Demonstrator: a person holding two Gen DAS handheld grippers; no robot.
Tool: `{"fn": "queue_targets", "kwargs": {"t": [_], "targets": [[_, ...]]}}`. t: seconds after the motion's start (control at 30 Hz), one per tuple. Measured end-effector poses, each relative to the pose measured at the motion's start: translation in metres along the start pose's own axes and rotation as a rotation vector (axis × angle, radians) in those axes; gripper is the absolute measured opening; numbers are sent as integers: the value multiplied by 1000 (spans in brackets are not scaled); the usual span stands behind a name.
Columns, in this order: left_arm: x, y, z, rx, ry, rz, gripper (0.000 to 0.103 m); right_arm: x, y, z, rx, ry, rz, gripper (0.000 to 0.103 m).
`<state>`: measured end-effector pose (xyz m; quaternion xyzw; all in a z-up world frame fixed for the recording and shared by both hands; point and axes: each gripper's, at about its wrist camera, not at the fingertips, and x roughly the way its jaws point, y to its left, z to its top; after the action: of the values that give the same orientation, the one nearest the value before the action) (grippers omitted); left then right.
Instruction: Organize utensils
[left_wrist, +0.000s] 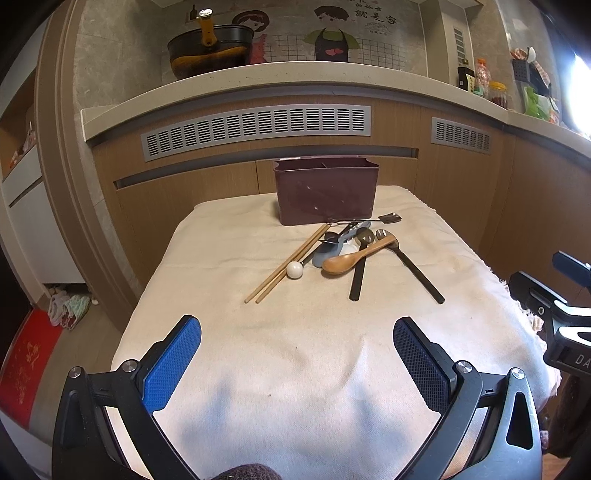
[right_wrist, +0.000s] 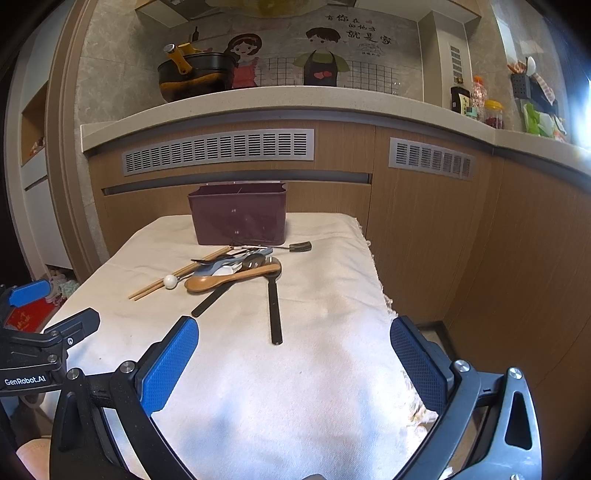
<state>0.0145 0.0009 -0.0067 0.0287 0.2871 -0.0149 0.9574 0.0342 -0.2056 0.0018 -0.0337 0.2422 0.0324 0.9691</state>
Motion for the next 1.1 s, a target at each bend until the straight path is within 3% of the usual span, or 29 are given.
{"fn": "queue_targets", "kwargs": {"t": [0.3,0.5,0.7,0.87,1.0,1.1], "targets": [[52,16,44,-2,2,22,103,57,-6,50,-29,4,-5,103],[93,28,85,2,-1,-46,103,122,-5,78,-109,71,27,103],[140,51,125,18,-15,-43,103,180,15,73,-228,213,195,103],[169,79,123,-37,40,-37,103,200,46,60,-351,247,299,101],[181,96,107,-82,82,-5,103,215,68,54,-458,293,420,80],[185,106,94,-145,107,-24,103,226,77,49,-491,344,499,79]]}}
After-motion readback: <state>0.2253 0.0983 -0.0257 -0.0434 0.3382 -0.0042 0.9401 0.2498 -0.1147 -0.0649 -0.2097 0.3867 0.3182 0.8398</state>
